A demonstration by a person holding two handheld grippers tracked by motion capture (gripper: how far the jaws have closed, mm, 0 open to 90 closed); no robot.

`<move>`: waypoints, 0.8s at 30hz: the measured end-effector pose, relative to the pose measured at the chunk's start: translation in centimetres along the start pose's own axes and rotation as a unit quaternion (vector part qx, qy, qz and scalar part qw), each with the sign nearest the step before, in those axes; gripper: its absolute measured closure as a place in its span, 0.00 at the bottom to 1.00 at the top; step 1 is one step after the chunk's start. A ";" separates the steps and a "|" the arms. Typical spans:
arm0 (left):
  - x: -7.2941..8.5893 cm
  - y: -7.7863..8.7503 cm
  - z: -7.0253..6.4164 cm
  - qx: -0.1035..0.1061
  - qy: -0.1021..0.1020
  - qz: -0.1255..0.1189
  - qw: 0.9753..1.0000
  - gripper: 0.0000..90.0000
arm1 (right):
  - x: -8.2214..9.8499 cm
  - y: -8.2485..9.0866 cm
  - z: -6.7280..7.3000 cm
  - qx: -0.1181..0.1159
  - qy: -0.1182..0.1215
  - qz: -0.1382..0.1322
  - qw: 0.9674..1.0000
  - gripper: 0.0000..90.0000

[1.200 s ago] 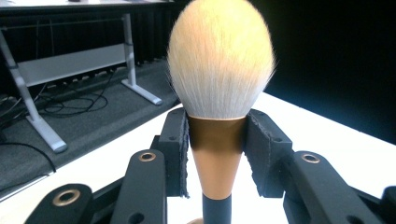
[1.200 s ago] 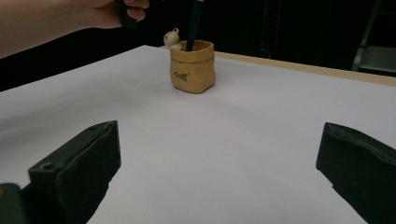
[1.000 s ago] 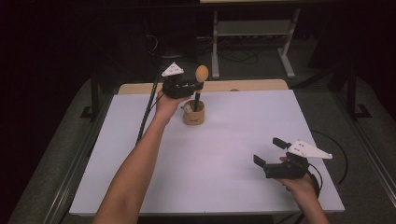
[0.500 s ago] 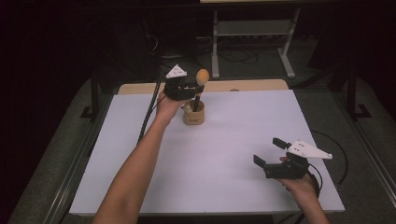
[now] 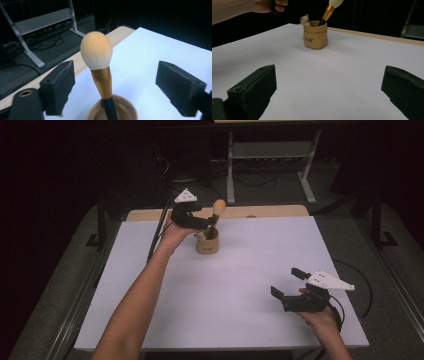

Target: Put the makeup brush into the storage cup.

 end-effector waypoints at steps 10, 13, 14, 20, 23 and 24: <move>0.6 1.2 0.2 0.012 0.001 0.007 1.000 0.11 | 0.0 0.1 -0.2 0.004 -0.007 -0.001 1.000 0.00; 0.9 1.5 0.1 0.017 0.006 0.010 1.000 0.11 | 0.0 0.1 -0.2 0.003 -0.005 0.000 1.000 0.00; 1.0 1.7 0.0 0.018 0.008 0.009 1.000 0.11 | 0.1 0.1 -0.3 0.004 -0.006 0.001 1.000 0.00; 1.4 2.7 -0.2 0.024 0.013 0.015 1.000 0.12 | 0.0 0.1 -0.3 0.005 -0.005 0.000 1.000 0.00; 1.5 3.0 -0.4 0.028 0.015 0.012 0.999 0.12 | 0.0 0.1 -0.3 0.005 -0.008 0.000 1.000 0.00; 1.6 3.5 -0.5 0.027 0.011 0.011 1.000 0.12 | 0.0 0.1 -0.2 0.006 -0.008 0.001 1.000 0.00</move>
Point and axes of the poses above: each handheld gripper's, and its own axes: y roughly backward along the jaws, x roughly out of its underside, z roughly to its left, the point moved 5 cm from there along -y, roughly forward along the jaws, and after that the axes turned 3 degrees about -z, right-handed, at the moved point
